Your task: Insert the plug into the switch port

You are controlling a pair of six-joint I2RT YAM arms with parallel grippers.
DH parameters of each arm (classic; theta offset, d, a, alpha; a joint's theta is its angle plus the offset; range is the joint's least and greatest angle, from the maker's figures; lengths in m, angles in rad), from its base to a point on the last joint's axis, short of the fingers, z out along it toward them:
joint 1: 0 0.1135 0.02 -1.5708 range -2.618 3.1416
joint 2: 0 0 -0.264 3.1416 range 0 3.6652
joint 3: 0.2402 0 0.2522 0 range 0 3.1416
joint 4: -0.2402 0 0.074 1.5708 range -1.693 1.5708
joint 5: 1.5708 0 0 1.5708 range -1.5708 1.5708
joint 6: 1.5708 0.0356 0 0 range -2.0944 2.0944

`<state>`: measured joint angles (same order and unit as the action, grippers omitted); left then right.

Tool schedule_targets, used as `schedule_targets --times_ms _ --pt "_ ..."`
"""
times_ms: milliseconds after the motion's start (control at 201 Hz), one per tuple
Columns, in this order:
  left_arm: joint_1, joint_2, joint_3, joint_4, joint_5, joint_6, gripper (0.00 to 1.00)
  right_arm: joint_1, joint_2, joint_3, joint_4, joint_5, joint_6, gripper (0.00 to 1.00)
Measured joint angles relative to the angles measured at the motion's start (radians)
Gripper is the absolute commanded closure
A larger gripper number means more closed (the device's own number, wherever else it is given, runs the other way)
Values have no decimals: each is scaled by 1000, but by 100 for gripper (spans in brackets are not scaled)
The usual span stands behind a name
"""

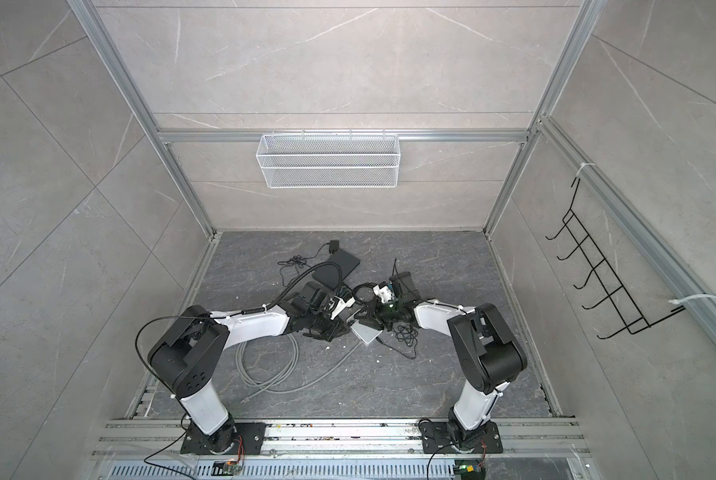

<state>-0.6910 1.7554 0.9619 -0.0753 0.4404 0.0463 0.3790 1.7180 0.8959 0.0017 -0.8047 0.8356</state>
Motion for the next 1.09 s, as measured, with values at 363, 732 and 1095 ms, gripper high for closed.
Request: schedule_targets --times_ms 363,732,1095 --pt "27 7 57 -113 156 91 87 -11 -39 43 -146 -23 -212 67" --pt "53 19 71 -166 288 120 87 13 -43 31 -200 -32 -399 66" --pt "137 113 204 -328 491 187 86 14 -262 -199 125 20 -800 61"
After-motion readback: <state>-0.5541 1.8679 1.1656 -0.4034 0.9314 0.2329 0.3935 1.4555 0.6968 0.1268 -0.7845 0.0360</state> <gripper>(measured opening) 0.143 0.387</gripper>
